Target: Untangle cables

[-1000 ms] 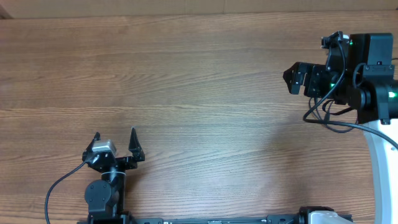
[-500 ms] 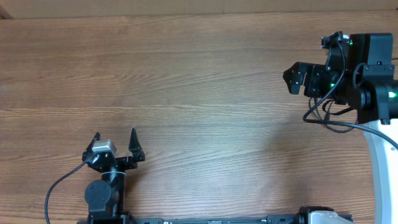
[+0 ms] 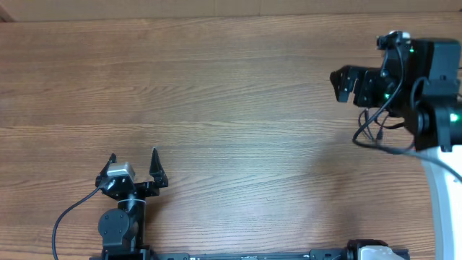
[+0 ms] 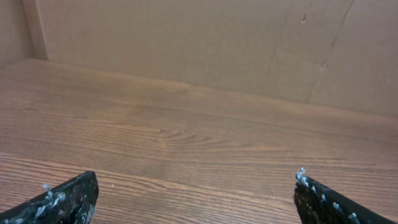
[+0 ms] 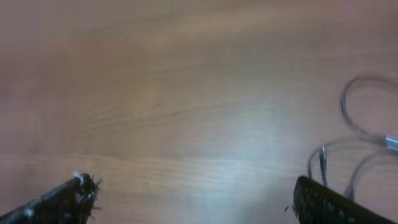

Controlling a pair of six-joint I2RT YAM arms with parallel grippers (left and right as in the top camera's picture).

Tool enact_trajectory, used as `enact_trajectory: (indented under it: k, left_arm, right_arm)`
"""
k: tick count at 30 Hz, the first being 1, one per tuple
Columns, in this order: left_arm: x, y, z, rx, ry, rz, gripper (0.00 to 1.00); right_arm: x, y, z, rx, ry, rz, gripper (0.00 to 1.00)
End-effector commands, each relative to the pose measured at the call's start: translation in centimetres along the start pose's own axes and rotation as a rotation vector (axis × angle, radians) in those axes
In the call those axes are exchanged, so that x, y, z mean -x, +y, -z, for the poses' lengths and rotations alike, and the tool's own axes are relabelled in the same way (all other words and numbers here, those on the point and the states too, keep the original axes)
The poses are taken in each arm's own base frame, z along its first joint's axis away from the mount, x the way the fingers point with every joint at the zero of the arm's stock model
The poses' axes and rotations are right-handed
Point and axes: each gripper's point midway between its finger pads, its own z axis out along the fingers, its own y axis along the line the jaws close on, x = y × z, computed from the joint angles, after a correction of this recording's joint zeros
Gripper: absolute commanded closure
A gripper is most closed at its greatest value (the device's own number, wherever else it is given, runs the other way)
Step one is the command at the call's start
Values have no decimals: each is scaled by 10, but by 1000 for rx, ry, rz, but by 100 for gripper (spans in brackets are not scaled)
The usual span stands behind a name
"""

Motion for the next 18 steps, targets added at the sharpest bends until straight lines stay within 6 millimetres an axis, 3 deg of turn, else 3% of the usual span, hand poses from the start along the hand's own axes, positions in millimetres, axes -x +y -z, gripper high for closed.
enact_trajectory:
  k: [1, 9, 18]
  left_arm:
    - [0, -2, 0, -12, -4, 10, 0]
    - [0, -2, 0, -12, -4, 10, 0]
    - [0, -2, 0, -12, -4, 10, 0]
  right_arm:
    - [-2, 10, 6, 59, -87, 22, 0]
    - [-11, 21, -2, 174, -355, 113, 0]
    - [-53, 26, -5, 284, -597, 168, 0]
